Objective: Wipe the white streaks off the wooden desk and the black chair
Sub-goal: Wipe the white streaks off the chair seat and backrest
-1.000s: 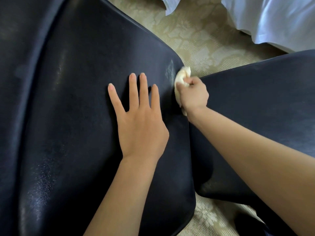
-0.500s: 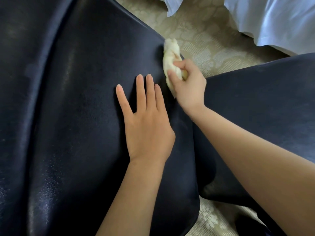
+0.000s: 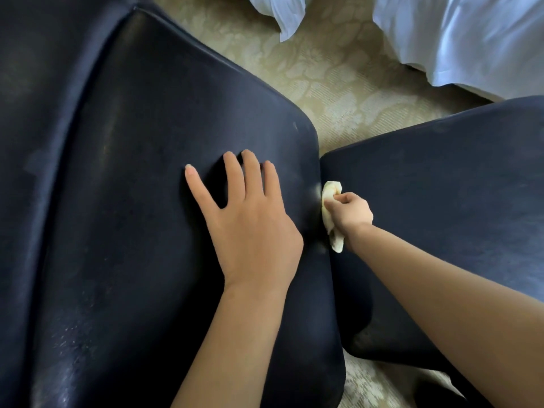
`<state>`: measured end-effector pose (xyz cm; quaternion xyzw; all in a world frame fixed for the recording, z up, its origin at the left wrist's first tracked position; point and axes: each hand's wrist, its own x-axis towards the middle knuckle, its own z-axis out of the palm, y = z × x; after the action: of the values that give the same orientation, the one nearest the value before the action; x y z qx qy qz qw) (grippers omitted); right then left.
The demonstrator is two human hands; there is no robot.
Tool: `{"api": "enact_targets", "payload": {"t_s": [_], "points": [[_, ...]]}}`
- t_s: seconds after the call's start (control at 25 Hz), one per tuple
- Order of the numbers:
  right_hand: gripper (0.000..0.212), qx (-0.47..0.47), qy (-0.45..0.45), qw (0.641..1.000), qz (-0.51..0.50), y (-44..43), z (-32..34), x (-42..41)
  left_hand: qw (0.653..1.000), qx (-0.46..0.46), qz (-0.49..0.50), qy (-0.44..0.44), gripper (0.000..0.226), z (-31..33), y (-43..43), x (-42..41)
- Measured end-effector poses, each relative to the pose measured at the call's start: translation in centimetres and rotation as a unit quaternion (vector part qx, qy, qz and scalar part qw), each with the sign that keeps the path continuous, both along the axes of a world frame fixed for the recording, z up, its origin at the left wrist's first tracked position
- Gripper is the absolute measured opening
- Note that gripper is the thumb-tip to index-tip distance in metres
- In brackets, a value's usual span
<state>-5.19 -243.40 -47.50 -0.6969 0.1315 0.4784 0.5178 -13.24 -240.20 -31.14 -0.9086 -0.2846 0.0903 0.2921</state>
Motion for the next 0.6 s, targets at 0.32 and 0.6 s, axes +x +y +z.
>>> {"api": "enact_targets", "payload": {"t_s": [0.32, 0.6], "points": [[0.018, 0.091, -0.114, 0.988, -0.052, 4.0, 5.6, 5.4, 0.994, 0.034, -0.060, 0.084, 0.063, 0.1, 4.0, 5.4], [0.021, 0.268, -0.399, 0.875, -0.051, 8.2, 8.8, 6.7, 0.997, 0.047, -0.051, 0.030, 0.072, 0.0, 6.1, 6.8]]}}
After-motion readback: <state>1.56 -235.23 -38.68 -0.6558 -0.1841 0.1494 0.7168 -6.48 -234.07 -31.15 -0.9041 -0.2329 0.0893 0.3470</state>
